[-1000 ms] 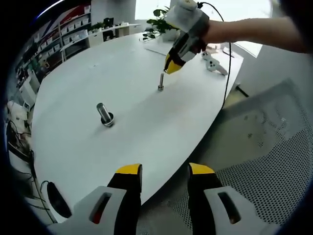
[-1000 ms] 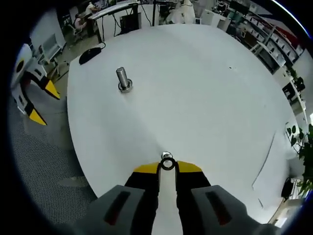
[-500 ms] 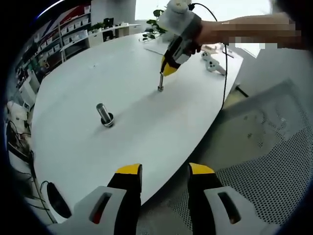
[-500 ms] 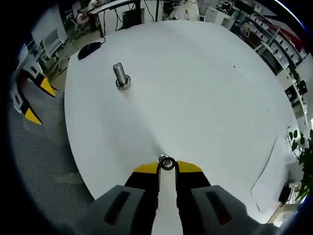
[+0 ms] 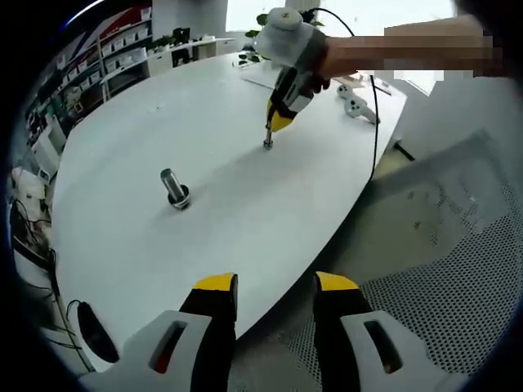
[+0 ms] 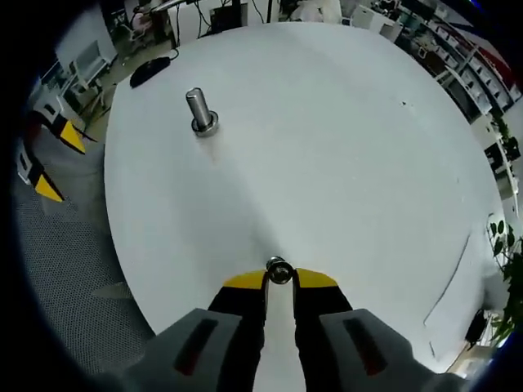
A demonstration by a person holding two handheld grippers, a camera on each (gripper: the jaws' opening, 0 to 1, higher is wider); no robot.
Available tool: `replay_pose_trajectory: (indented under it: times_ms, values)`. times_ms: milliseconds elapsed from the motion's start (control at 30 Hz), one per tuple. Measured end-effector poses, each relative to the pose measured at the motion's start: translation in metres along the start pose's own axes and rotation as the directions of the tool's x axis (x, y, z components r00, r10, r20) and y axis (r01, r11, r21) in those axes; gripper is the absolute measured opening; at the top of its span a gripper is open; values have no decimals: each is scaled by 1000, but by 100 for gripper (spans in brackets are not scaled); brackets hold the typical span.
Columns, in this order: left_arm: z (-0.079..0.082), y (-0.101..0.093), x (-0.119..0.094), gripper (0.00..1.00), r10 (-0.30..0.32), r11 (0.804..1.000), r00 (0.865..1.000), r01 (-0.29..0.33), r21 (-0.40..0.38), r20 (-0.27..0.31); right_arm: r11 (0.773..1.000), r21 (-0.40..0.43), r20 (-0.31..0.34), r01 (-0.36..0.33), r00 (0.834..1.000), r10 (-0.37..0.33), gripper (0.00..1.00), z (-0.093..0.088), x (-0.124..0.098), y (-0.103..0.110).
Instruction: Place the washer onto the threaded stud by aligning its center hole with the stud, sliding it down to the base, and recovering from edge contact or off-axis alignment until the washer reaches the visible bottom stop.
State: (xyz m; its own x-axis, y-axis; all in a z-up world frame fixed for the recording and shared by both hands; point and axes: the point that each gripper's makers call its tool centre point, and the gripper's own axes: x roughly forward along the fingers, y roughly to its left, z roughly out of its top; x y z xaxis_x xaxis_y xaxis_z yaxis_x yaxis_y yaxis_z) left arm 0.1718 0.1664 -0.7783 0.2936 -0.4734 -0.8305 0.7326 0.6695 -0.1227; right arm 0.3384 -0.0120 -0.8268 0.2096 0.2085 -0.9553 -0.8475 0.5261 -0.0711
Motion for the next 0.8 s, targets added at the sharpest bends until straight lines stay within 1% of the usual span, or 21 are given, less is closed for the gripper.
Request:
replay_pose_trajectory:
  times_ms: [133, 433, 533, 733, 800]
  values:
    - [0, 0, 0, 35, 1, 1000, 1000, -1, -2, 1, 1000, 11, -17, -9, 1000, 10, 14, -4, 7, 1]
    - [-2, 1, 0, 35, 6, 1000, 1000, -6, -3, -8, 1000, 23, -28, -16, 999, 16, 14, -12, 19, 1]
    - [-2, 1, 1, 35, 6, 1000, 1000, -6, -3, -10, 999, 37, -20, -24, 1000, 24, 14, -12, 22, 2]
    - [-3, 2, 1, 35, 10, 1000, 1000, -10, -3, -14, 998, 51, -29, -26, 999, 28, 14, -17, 28, 4]
    - [-4, 3, 1, 35, 12, 1000, 1000, -12, -4, -15, 998, 64, -15, -22, 1000, 23, 15, -14, 27, 3]
